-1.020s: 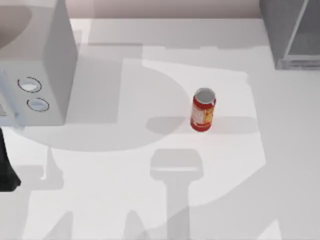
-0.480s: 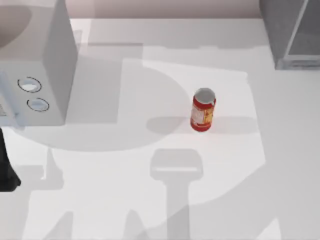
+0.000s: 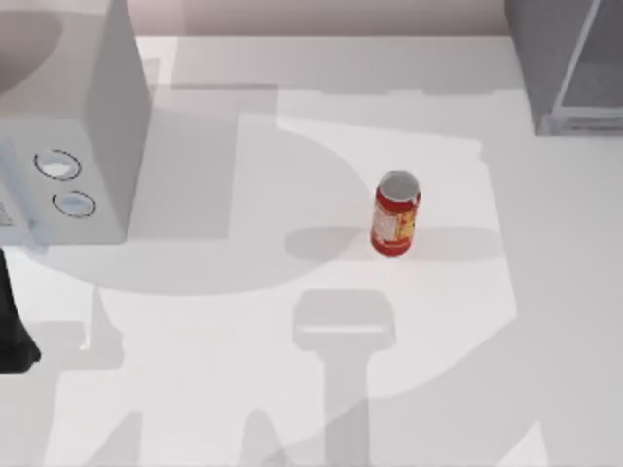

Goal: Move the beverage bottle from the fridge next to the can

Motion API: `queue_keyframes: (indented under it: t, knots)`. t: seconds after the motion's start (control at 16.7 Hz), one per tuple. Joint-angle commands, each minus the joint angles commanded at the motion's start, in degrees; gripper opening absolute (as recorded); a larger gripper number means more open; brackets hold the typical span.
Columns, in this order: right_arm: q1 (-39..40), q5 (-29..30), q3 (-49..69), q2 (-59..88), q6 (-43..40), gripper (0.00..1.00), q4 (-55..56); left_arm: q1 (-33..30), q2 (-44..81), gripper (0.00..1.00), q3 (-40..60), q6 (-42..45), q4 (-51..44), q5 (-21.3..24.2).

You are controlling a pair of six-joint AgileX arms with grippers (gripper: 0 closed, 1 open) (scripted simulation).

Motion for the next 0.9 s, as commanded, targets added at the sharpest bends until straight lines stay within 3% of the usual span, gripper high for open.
queue_keyframes:
  t: [0.6, 0.9]
  knots:
    - [-0.2, 0.0, 0.0, -0.2, 0.1, 0.00, -0.2, 0.0, 0.0, 1.00, 0.0, 0.0, 0.0, 0.0]
    - [-0.2, -0.1, 1.7, -4.8, 0.1, 0.00, -6.8, 0.0, 0.0, 1.00, 0.0, 0.0, 0.0, 0.0]
